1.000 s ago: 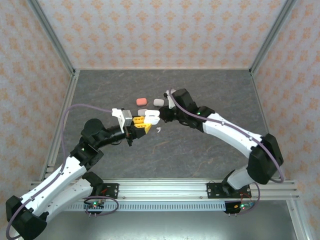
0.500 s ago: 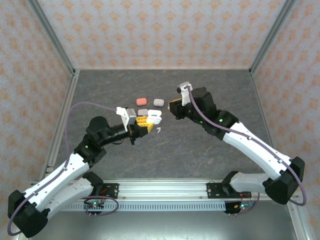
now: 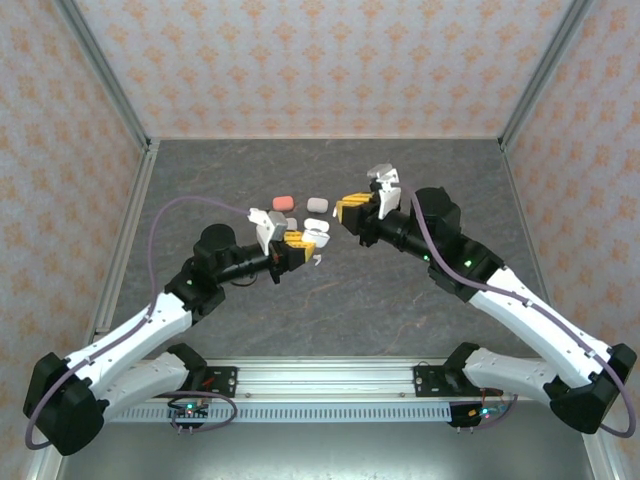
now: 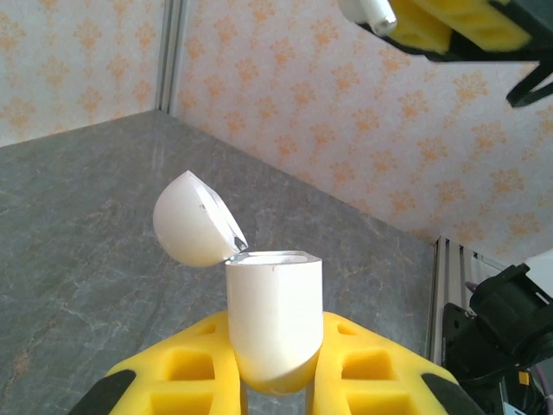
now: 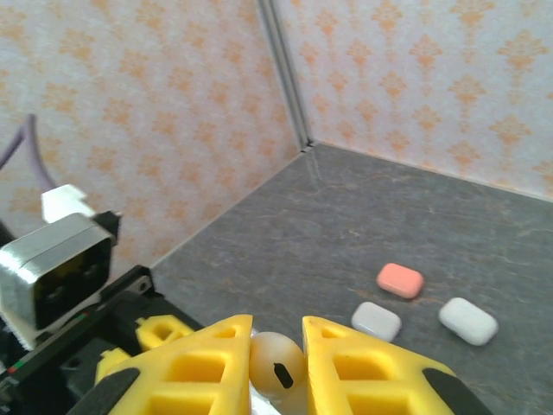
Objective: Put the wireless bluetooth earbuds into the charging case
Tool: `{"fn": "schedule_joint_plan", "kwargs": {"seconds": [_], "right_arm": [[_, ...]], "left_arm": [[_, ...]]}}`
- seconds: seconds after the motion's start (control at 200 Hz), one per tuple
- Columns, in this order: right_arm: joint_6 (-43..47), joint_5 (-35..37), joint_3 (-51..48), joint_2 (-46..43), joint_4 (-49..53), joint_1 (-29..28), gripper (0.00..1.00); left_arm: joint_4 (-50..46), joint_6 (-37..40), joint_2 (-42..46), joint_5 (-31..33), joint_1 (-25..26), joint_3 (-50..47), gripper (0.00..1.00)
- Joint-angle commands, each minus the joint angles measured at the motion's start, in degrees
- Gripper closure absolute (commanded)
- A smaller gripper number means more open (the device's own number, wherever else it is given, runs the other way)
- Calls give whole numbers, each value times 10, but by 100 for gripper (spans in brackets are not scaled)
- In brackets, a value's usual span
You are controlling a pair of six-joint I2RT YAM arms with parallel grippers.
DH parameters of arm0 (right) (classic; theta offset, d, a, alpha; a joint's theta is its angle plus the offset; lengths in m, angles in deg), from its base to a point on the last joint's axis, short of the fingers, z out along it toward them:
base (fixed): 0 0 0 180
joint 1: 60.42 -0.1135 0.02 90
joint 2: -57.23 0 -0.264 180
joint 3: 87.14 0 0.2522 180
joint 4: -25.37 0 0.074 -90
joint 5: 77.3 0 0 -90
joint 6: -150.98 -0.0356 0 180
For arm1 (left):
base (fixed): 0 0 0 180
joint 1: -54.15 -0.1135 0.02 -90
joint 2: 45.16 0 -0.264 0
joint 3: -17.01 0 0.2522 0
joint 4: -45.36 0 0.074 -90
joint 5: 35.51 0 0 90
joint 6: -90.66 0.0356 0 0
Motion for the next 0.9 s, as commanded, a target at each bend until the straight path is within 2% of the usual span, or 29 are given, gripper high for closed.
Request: {"fn": "schedule_joint_plan", "kwargs": {"seconds": [0.0, 0.375, 0.891], "right_arm": [[-10, -27, -12, -4, -63, -14, 81], [-3, 1, -8, 33, -61, -42, 81], [-2, -19, 2, 66, -34, -45, 81]], "left_arm": [[44, -14, -4, 9, 5, 27, 100], [50, -15, -7, 8, 9, 28, 100], [43, -9, -3, 11, 10, 28, 100]]}}
